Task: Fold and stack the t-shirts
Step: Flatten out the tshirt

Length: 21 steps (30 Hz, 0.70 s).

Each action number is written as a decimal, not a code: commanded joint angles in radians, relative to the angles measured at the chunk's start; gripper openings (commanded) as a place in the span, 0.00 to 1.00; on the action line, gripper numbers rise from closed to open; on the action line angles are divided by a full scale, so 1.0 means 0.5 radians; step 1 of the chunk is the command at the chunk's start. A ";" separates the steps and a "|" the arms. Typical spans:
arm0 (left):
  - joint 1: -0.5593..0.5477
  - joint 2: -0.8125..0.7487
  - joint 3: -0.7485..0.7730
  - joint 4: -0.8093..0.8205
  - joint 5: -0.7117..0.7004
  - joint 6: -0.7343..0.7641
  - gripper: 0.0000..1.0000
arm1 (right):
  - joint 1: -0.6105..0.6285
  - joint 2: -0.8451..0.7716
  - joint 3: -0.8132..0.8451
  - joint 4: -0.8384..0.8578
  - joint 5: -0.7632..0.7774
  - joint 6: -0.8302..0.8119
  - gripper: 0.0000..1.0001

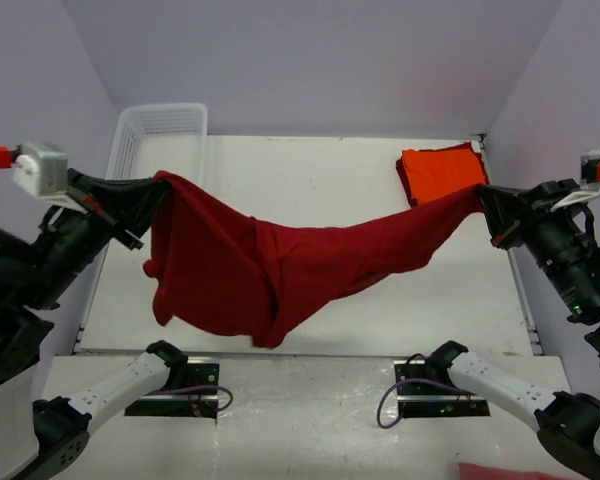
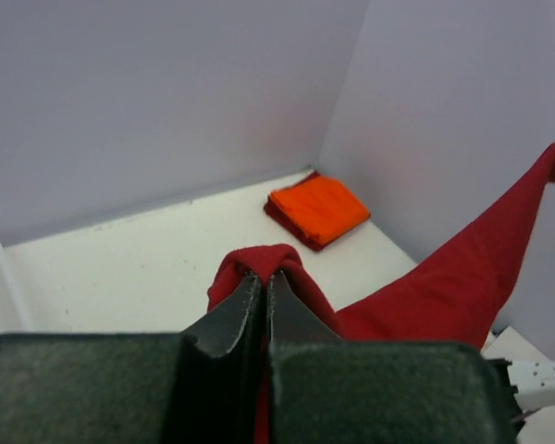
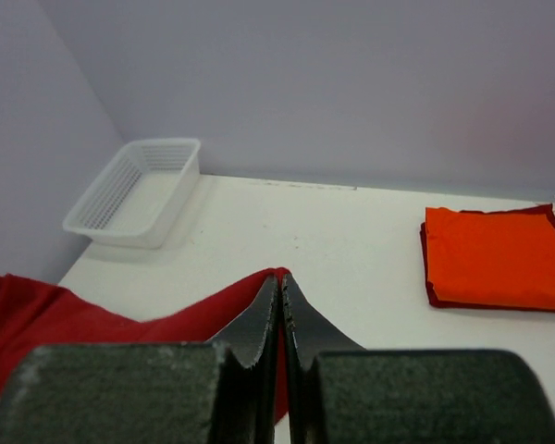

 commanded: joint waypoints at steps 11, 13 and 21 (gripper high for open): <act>0.011 0.245 -0.536 0.051 -0.638 0.029 0.00 | -0.010 0.407 -0.030 -0.007 0.776 -0.022 0.00; 0.011 0.223 -0.468 -0.016 -0.761 0.060 0.00 | -0.010 0.392 -0.008 -0.025 0.810 -0.037 0.00; 0.011 0.018 -0.204 -0.078 -0.660 0.140 0.00 | -0.010 0.238 0.010 -0.083 0.899 -0.065 0.00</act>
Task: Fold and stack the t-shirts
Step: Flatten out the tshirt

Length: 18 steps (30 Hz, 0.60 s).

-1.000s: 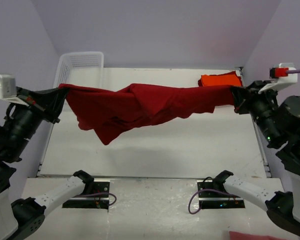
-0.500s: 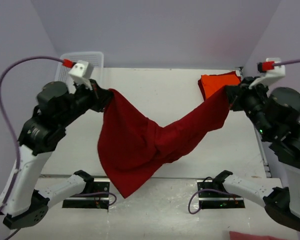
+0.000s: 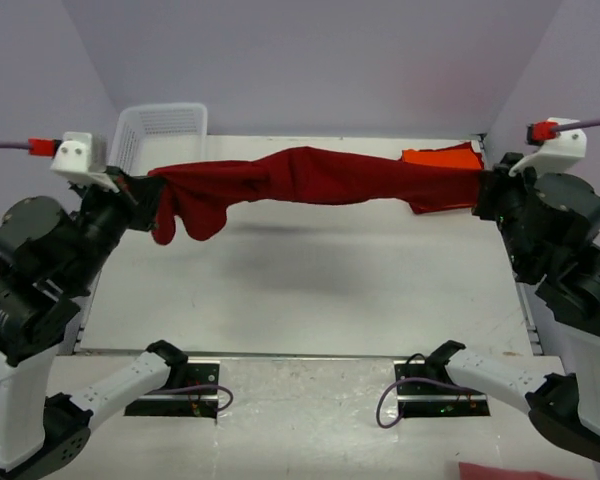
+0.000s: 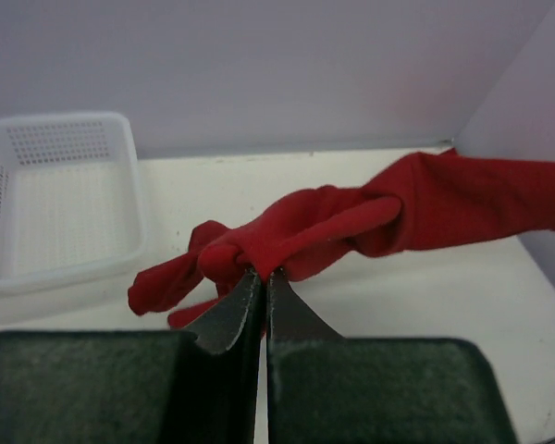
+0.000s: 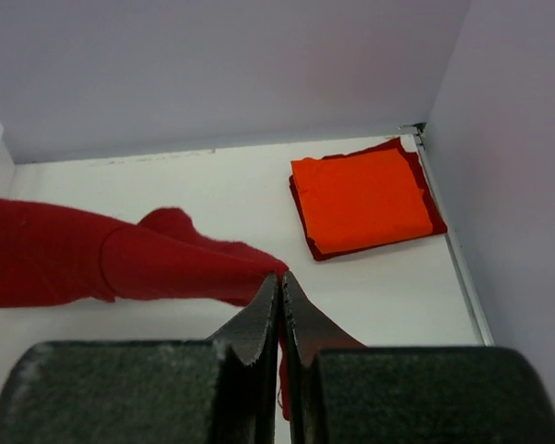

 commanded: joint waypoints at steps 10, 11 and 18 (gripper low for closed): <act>0.005 -0.162 0.323 -0.055 -0.012 0.143 0.00 | -0.007 -0.178 0.216 -0.237 0.199 0.009 0.00; 0.002 -0.092 0.323 -0.070 -0.055 0.161 0.00 | -0.007 -0.165 0.201 -0.243 0.190 0.022 0.00; 0.005 0.408 0.020 -0.116 -0.251 0.069 0.00 | -0.010 -0.009 -0.096 -0.234 0.071 0.282 0.00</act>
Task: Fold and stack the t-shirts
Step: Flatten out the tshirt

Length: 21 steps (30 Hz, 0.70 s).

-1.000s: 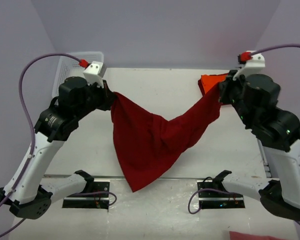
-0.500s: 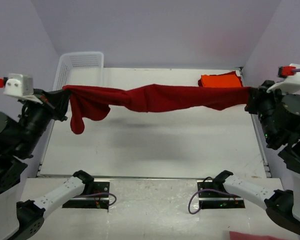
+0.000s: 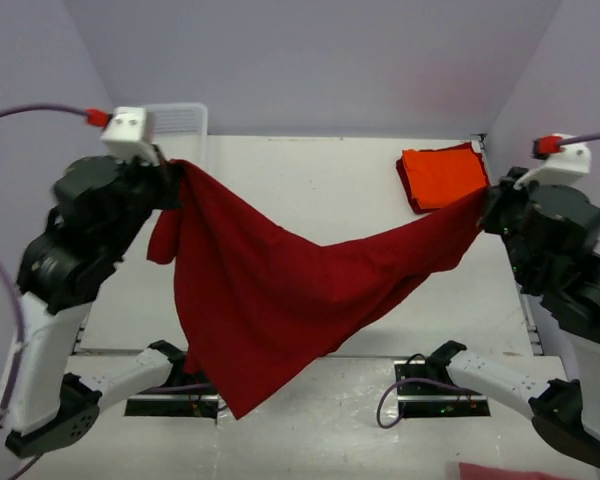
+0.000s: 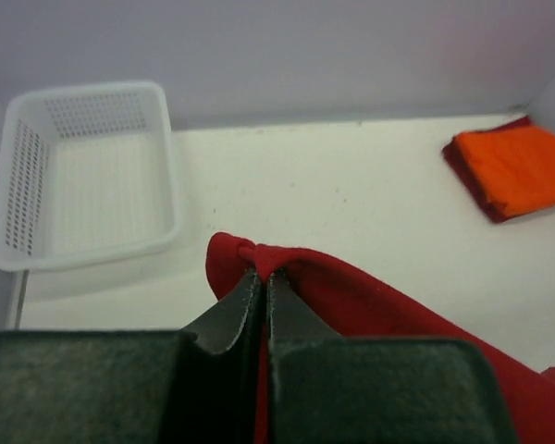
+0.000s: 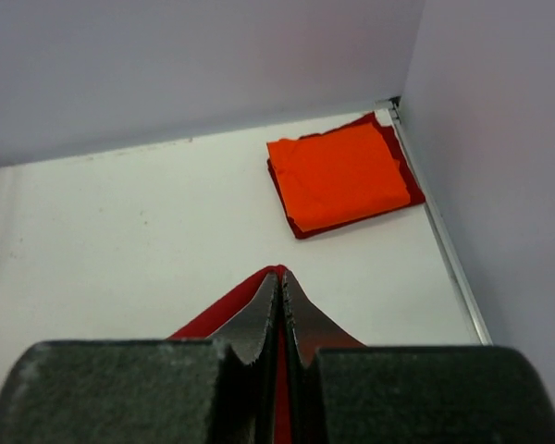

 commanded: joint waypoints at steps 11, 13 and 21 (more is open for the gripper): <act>0.170 0.911 -0.993 0.531 0.186 -0.321 0.00 | -0.010 0.279 -0.965 0.203 -0.256 0.455 0.00; 0.238 1.034 -1.003 0.562 0.189 -0.336 0.00 | -0.007 0.307 -1.051 0.231 -0.271 0.473 0.00; 0.373 1.338 -0.865 0.608 0.054 -0.306 0.00 | -0.007 0.460 -1.248 0.366 -0.341 0.492 0.00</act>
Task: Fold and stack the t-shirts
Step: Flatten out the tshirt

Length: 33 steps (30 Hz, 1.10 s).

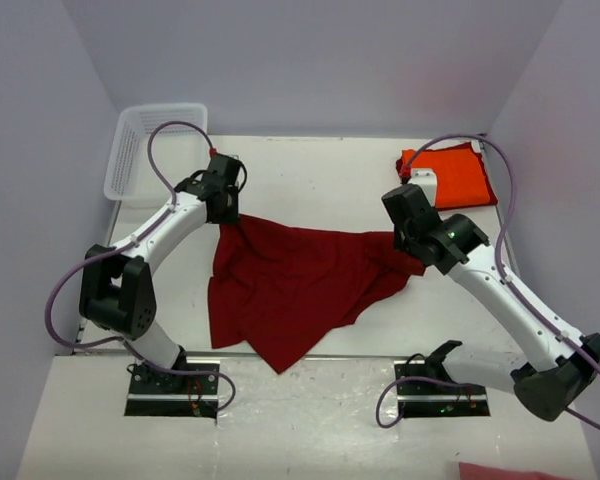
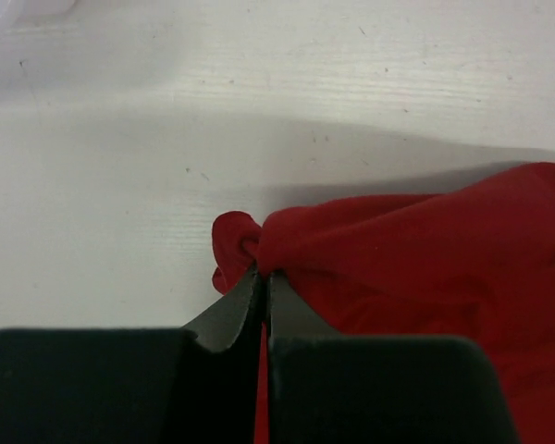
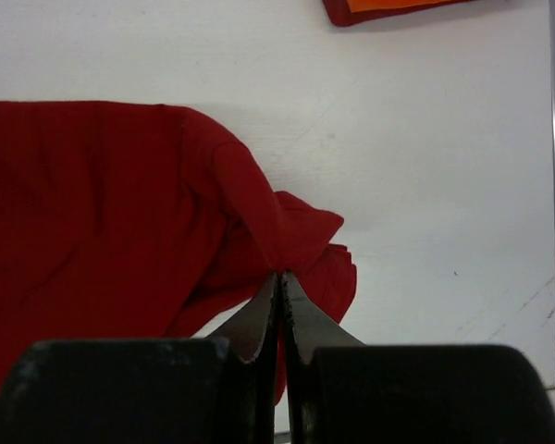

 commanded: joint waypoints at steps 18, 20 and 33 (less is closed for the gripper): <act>0.107 -0.136 0.125 0.081 -0.179 -0.038 0.68 | 0.079 0.748 0.000 0.495 -0.376 -0.027 0.00; 0.052 -0.228 0.119 0.088 -0.182 -0.038 0.83 | 0.082 0.809 0.003 0.511 -0.391 -0.027 0.00; -0.350 -0.925 -0.396 0.219 0.603 -0.271 0.69 | 0.073 1.113 -0.074 0.523 -0.241 0.105 0.00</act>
